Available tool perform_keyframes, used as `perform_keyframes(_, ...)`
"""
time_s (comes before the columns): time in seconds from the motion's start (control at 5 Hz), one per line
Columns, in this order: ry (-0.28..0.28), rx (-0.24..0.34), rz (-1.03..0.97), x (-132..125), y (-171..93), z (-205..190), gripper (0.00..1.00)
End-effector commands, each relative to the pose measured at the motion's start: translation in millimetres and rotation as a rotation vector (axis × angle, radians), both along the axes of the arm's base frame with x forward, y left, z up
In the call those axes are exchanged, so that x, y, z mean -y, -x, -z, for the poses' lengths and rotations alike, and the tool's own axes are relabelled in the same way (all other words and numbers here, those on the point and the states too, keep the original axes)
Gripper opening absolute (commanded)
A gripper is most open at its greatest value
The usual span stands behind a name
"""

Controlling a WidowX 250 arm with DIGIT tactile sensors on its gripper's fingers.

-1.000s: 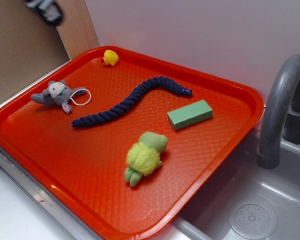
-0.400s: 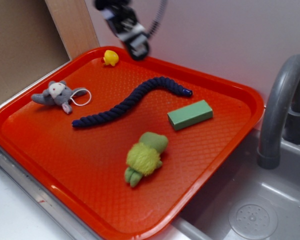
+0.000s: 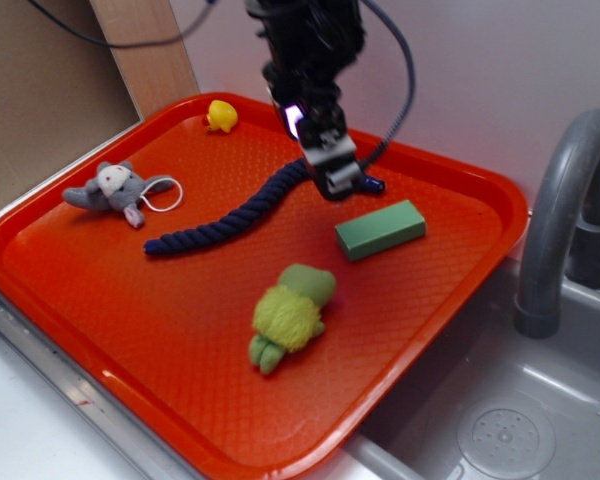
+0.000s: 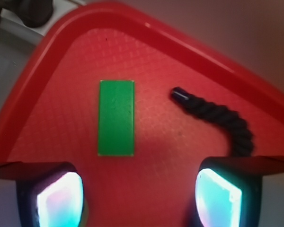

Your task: Grab the green block.

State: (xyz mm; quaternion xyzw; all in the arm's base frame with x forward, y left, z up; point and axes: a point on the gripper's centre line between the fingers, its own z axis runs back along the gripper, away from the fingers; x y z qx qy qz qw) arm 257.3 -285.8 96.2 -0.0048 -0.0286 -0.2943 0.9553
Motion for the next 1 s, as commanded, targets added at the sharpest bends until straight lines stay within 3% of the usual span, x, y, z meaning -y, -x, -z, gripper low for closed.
perform_keyframes(0.0,0.021,-0.028,0.016,20,4,21,1.00)
perform_keyframes(0.6,-0.061,-0.105,0.051,30,11,63,1.00)
perform_keyframes(0.8,-0.075,-0.071,0.010,18,15,48,0.00)
